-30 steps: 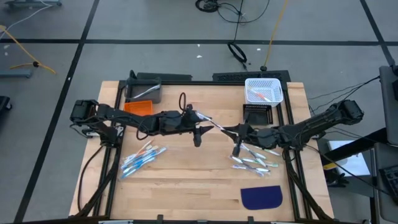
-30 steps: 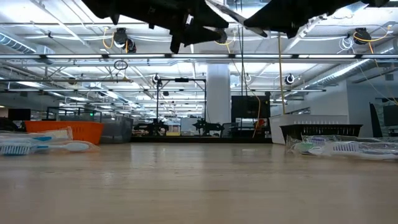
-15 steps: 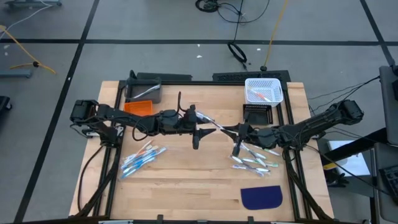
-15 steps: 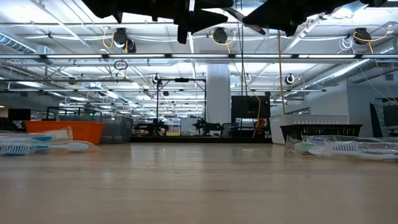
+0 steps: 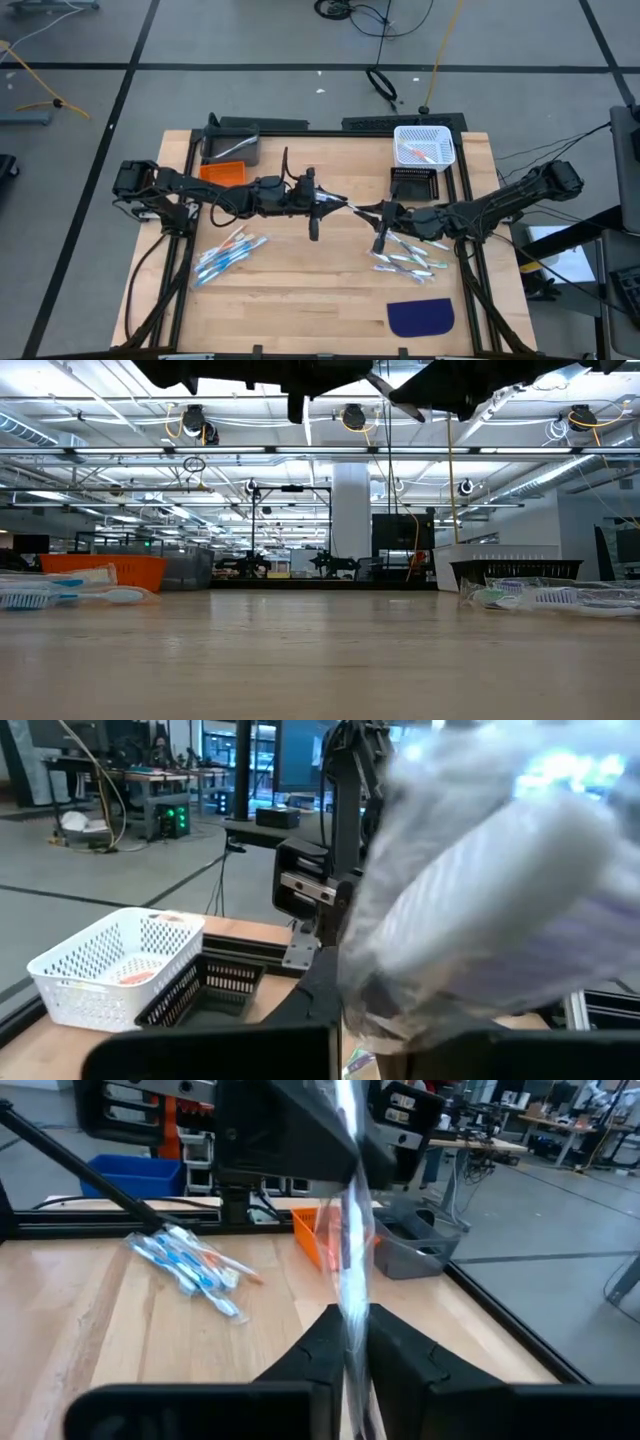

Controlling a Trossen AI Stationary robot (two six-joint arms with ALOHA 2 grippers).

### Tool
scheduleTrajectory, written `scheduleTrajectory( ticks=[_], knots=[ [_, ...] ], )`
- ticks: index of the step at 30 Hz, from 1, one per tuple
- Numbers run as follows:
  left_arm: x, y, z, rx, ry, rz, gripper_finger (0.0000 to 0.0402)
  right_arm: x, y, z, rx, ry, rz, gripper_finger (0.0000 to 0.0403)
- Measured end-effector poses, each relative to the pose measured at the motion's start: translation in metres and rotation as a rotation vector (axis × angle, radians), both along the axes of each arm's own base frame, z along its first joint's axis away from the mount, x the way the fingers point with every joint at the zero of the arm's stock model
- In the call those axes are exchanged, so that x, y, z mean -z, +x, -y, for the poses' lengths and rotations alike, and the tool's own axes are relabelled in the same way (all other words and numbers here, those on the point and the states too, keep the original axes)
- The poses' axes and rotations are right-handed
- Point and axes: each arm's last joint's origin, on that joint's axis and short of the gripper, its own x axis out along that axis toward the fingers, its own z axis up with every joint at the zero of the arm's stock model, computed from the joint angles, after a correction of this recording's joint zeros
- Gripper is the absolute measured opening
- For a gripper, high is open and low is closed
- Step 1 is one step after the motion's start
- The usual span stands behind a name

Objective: Pick & Place Toothbrushes
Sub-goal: Put the purple toothbrush in the orange bin

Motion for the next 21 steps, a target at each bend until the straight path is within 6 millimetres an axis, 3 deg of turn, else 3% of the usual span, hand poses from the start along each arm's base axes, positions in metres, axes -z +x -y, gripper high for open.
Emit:
scheduleTrajectory(
  ticks=[13, 21],
  knots=[
    [0.003, 0.0, -0.001, -0.019, 0.016, -0.032, 0.0008, 0.0, 0.0, 0.001, 0.015, 0.0, -0.002, 0.0091],
    [-0.009, -0.016, -0.005, -0.083, 0.033, -0.122, 0.0008, 0.005, -0.001, 0.001, 0.016, -0.015, -0.054, 0.0128]
  ],
)
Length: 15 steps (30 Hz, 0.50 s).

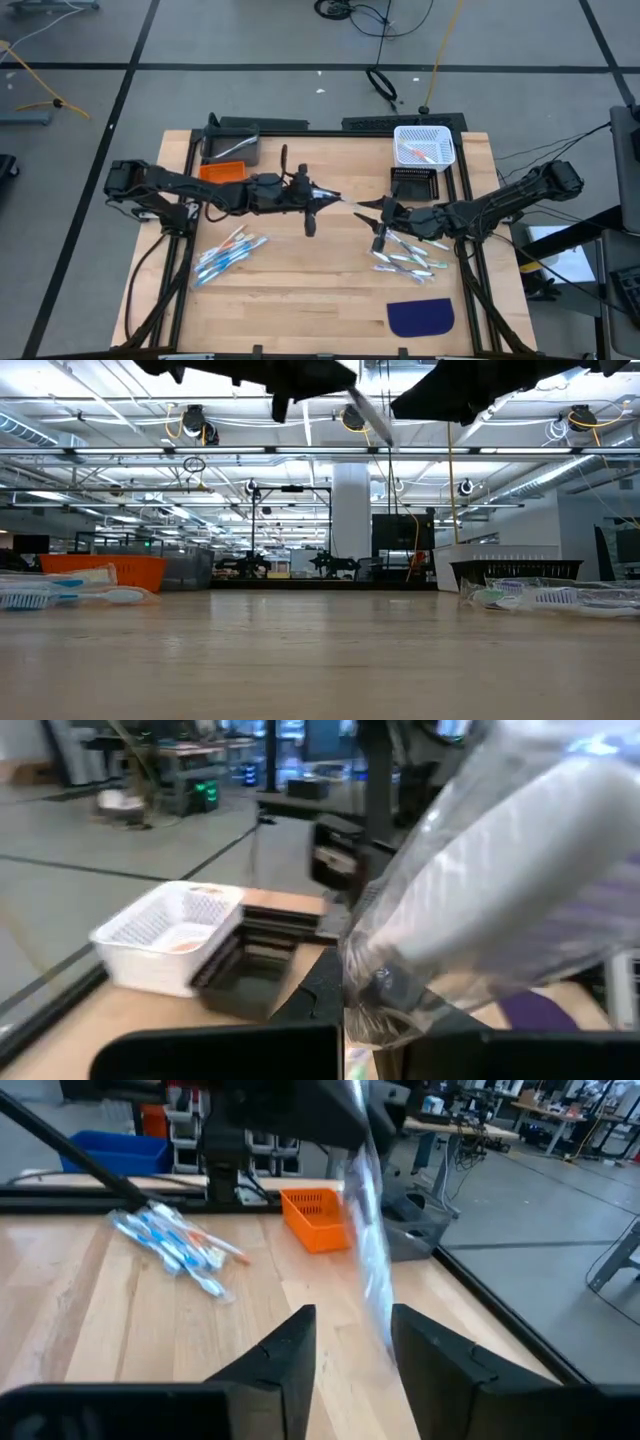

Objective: Pick & Place Toothbrushes
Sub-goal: Put the purple toothbrush in the orange bin

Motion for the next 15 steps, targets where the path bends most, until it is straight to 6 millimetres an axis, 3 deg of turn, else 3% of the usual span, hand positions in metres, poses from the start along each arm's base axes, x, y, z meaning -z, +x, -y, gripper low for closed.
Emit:
scheduleTrajectory(
  ticks=[15],
  knots=[
    [-0.008, -0.085, -0.026, -0.392, -0.097, -0.477, 0.0008, 0.004, -0.001, 0.0, 0.01, 0.029, -0.029, 0.0132]
  ],
)
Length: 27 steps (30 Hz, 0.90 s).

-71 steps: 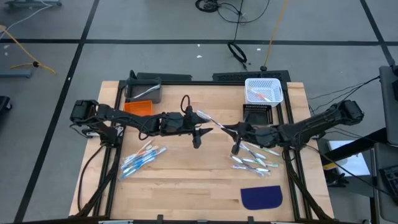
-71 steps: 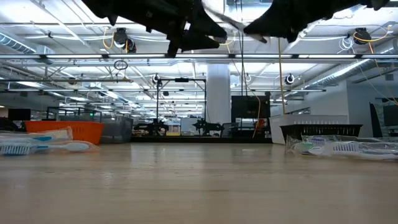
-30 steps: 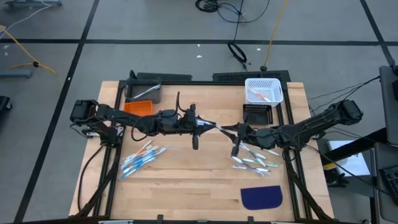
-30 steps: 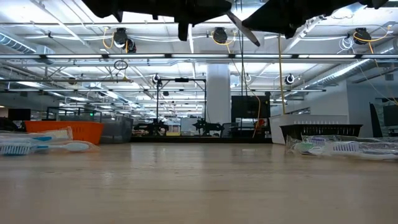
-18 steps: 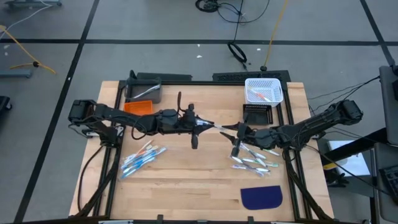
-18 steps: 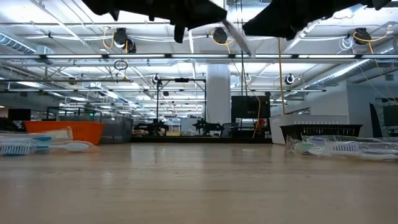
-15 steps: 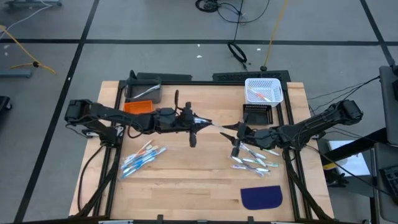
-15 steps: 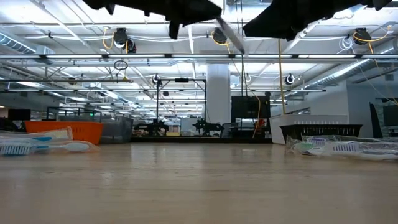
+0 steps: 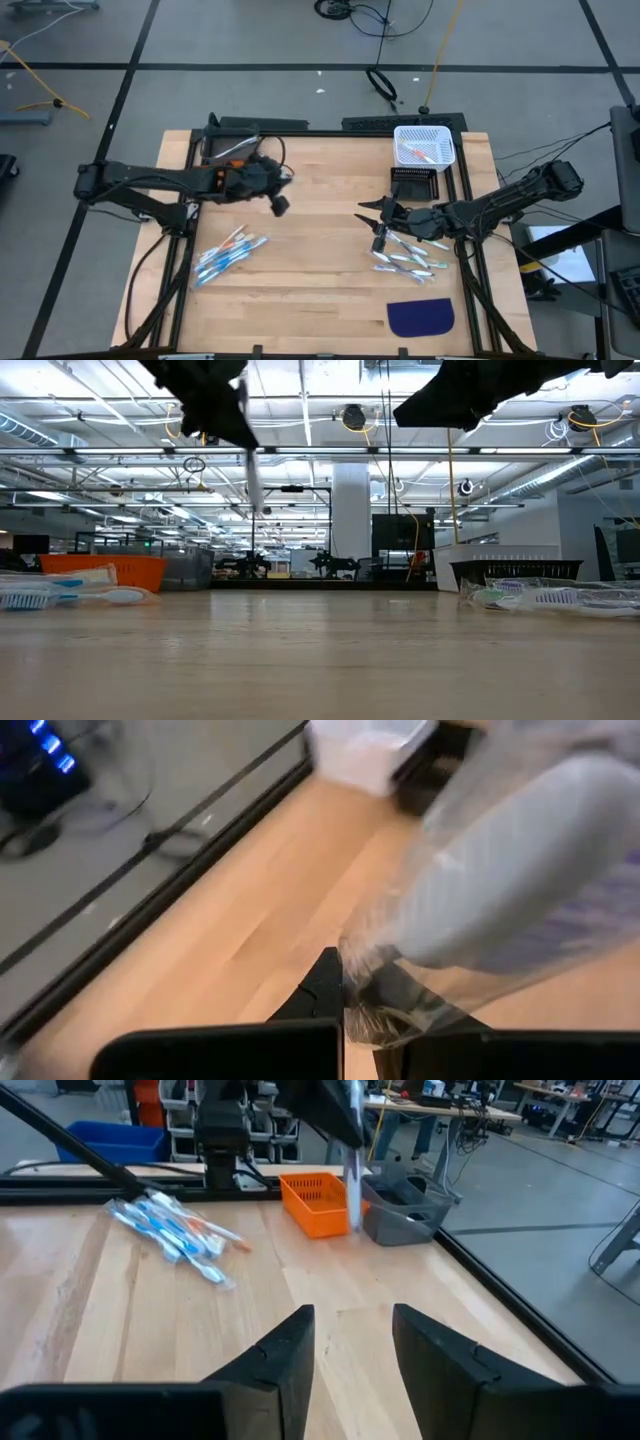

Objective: Pick & Place Toothbrushes
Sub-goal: Put the purple toothbrush in the orange bin

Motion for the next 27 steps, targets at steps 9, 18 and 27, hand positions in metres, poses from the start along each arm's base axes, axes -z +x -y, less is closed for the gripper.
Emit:
scheduleTrajectory(
  ticks=[9, 18, 27],
  knots=[
    [0.008, -0.047, -0.016, -0.223, -0.116, -0.241, 0.0008, 0.001, 0.0, 0.0, 0.0, -0.004, -0.013, 0.0132],
    [0.016, -0.071, -0.034, -0.373, -0.177, -0.422, 0.0008, 0.002, -0.001, 0.0, 0.001, -0.006, -0.02, 0.0132],
    [0.022, -0.092, -0.046, -0.465, -0.255, -0.582, 0.0008, 0.002, -0.001, 0.0, 0.001, -0.006, -0.02, 0.0132]
  ],
)
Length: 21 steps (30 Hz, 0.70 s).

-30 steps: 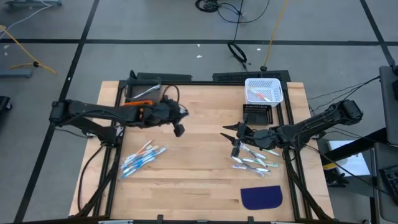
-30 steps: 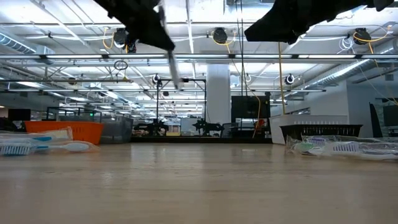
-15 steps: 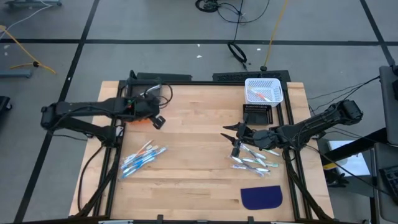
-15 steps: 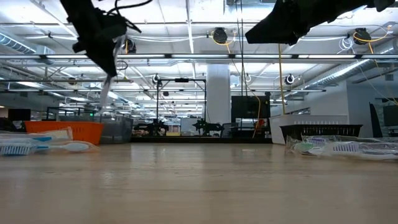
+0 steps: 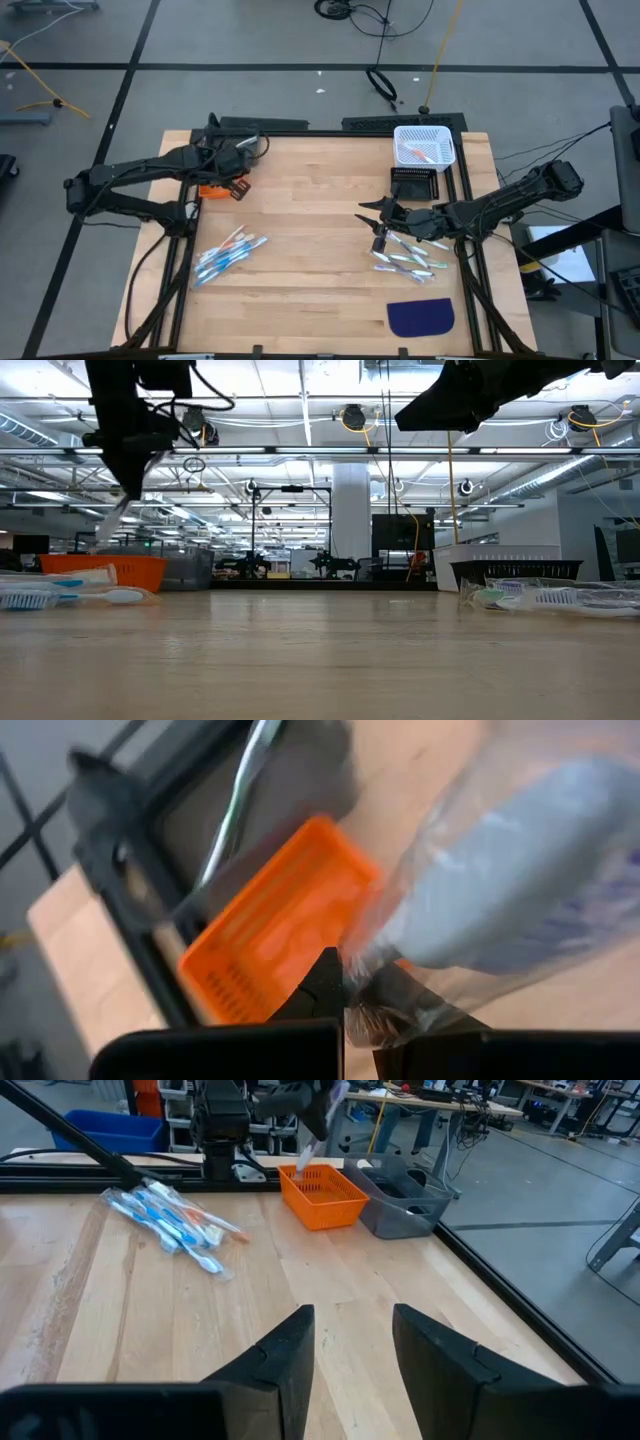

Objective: Pick & Place Toothbrushes
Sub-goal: Put the purple toothbrush in the orange bin

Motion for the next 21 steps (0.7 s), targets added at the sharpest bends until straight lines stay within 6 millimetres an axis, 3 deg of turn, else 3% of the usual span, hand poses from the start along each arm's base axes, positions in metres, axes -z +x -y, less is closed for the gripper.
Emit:
scheduleTrajectory(
  ticks=[13, 21],
  knots=[
    [0.003, -0.017, -0.02, -0.121, -0.048, -0.084, 0.0008, 0.015, -0.005, 0.002, 0.002, 0.017, 0.06, 0.0132],
    [0.021, -0.018, -0.03, -0.154, -0.093, -0.161, 0.0008, 0.014, -0.005, 0.002, 0.001, 0.018, 0.068, 0.0132]
  ],
)
